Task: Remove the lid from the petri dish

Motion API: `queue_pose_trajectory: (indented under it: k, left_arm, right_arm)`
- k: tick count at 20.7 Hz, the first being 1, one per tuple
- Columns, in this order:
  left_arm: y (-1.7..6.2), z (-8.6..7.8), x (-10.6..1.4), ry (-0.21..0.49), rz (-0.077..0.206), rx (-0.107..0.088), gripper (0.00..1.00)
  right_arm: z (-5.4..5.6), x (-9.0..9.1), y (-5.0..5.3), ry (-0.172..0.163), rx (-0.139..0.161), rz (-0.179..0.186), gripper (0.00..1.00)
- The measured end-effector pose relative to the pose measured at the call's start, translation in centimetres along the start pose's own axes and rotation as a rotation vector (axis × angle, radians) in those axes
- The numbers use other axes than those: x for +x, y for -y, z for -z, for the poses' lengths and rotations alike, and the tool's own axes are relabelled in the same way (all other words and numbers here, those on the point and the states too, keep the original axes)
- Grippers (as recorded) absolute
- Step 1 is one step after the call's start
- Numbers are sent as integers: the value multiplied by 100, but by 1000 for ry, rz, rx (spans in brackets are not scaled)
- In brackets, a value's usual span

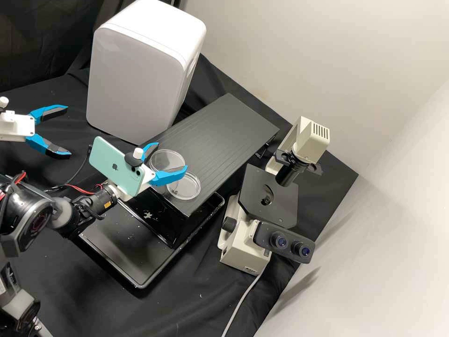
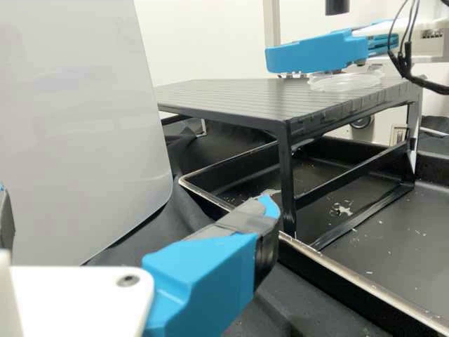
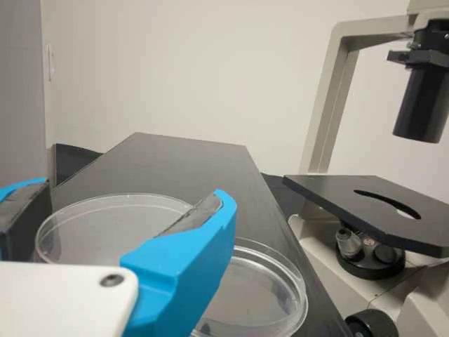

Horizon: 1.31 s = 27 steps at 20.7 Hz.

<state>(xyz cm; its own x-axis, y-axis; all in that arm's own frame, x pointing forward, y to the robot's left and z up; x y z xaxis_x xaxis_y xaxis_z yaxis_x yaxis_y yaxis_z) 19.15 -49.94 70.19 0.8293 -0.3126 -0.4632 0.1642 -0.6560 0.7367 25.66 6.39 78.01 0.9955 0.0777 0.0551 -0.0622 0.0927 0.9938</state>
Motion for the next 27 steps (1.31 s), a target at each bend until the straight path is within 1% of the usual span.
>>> queue_pose_trajectory:
  k: [4,5,8,14,17,20,21,27]
  left_arm:
    - [0,0,0,0,0,0,100]
    - [0,0,0,0,0,0,100]
    - [0,0,0,0,0,0,100]
    - [0,0,0,0,0,0,100]
    - [0,0,0,0,0,0,100]
    - [0,0,0,0,0,0,100]
    - [0,0,0,0,0,0,100]
    - [0,0,0,0,0,0,100]
  right_arm:
    - [-14,4,37,11,-10,10,0]
    - [-17,8,45,15,-9,11,0]
    - [-5,16,68,12,-21,17,0]
    - [21,33,107,3,-22,29,0]
    - [14,33,141,5,-26,41,0]
    - [14,33,141,5,-28,41,0]
    - [12,34,144,6,-28,42,100]
    - [13,40,153,6,-29,44,100]
